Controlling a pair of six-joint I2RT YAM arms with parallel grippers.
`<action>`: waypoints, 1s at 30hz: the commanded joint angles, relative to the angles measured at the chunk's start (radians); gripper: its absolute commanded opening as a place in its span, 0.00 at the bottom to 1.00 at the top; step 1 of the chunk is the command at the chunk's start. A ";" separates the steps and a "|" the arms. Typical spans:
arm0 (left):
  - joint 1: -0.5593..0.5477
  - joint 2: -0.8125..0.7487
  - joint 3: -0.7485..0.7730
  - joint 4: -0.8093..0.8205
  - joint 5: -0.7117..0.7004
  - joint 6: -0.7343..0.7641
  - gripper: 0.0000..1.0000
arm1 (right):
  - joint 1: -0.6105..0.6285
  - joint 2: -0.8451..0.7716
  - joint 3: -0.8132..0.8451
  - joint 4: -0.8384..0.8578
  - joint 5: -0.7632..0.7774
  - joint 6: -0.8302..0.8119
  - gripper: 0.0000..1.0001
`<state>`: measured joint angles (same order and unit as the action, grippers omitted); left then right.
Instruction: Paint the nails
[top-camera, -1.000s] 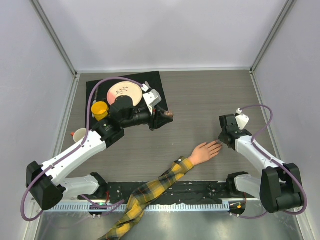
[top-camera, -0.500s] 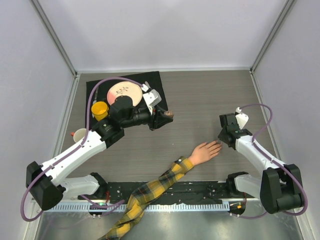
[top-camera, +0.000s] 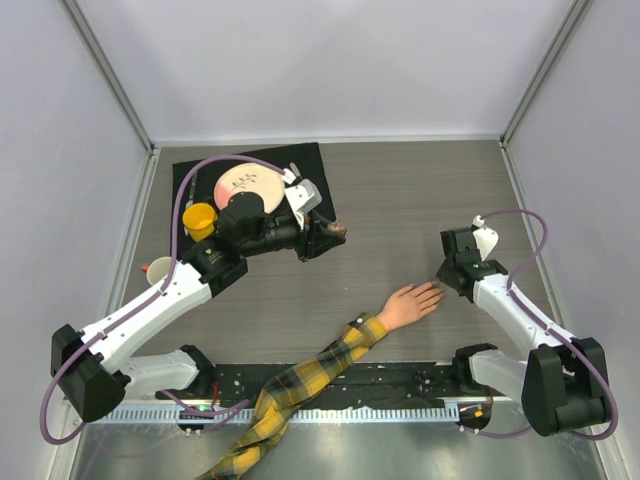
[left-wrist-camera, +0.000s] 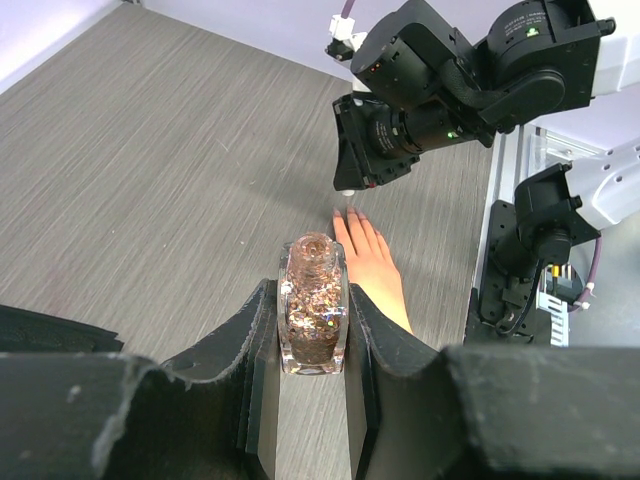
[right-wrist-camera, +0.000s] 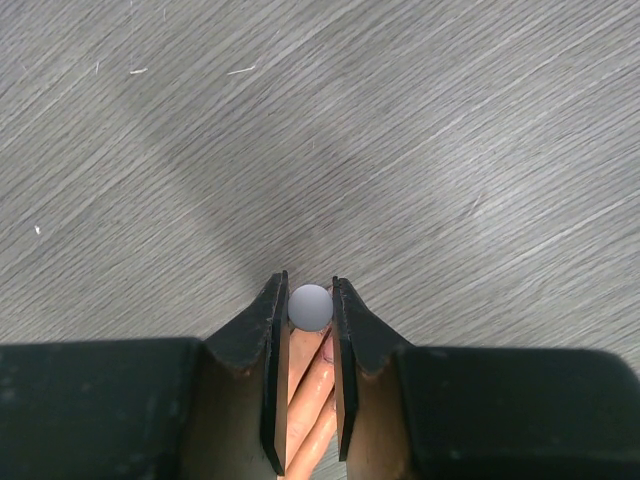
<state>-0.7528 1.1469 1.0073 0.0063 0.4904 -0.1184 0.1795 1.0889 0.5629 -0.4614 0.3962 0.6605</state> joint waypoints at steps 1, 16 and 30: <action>-0.005 -0.033 -0.001 0.034 0.010 0.016 0.00 | -0.002 -0.024 0.022 -0.019 -0.003 0.021 0.01; -0.003 -0.033 -0.001 0.032 0.010 0.016 0.00 | -0.002 0.023 0.015 0.007 0.043 0.030 0.01; -0.005 -0.030 0.002 0.029 0.010 0.019 0.00 | -0.002 0.063 0.035 0.038 0.090 0.004 0.01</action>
<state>-0.7528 1.1404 1.0016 0.0029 0.4904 -0.1181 0.1791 1.1416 0.5629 -0.4591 0.4362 0.6785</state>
